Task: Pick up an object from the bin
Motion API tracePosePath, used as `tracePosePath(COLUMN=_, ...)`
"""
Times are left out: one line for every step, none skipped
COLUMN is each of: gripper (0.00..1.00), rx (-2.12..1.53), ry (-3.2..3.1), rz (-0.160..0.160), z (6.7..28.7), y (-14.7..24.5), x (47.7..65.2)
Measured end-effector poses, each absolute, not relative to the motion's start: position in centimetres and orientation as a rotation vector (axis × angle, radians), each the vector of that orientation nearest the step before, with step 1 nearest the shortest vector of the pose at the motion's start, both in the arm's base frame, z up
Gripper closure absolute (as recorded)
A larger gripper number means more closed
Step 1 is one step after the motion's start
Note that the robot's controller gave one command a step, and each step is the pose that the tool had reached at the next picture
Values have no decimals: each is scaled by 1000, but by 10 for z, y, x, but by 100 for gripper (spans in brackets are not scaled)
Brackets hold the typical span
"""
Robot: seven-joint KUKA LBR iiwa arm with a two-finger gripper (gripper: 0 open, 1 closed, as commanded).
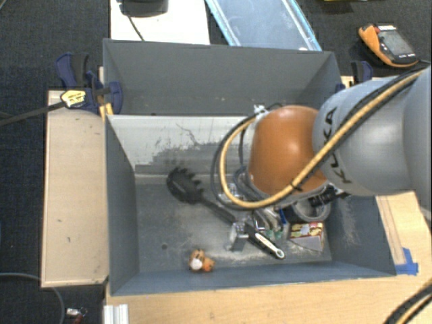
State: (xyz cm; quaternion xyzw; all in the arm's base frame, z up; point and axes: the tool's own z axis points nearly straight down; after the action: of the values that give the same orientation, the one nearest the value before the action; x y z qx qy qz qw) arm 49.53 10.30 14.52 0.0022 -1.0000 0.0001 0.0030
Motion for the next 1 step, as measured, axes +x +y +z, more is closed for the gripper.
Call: tracePosePath(gripper=0, rx=-1, ry=-3143, rz=-1, z=149, y=102, x=497)
